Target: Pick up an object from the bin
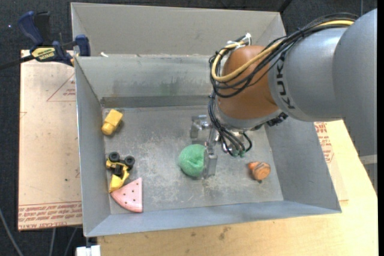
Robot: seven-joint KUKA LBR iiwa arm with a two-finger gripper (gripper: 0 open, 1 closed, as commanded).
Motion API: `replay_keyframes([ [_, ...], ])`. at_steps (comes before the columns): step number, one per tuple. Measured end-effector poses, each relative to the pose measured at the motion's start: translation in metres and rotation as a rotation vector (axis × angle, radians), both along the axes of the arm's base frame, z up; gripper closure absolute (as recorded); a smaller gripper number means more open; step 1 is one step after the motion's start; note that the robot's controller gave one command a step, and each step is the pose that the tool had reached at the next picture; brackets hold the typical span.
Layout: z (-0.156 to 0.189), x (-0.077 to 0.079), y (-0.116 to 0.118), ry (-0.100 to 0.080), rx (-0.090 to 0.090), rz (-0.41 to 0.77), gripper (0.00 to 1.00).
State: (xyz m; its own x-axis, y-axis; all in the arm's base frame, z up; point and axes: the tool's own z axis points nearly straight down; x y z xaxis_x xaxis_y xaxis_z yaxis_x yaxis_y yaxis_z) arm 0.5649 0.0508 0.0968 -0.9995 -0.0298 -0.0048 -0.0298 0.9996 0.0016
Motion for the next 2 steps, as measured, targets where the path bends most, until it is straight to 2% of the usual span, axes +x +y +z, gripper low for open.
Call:
replay_keyframes([
  [1, -0.015, 0.012, -0.008, 0.002, -0.001, 0.049, 1.00],
  [2, -0.016, 0.023, -0.008, 0.001, 0.000, 0.058, 1.00],
])
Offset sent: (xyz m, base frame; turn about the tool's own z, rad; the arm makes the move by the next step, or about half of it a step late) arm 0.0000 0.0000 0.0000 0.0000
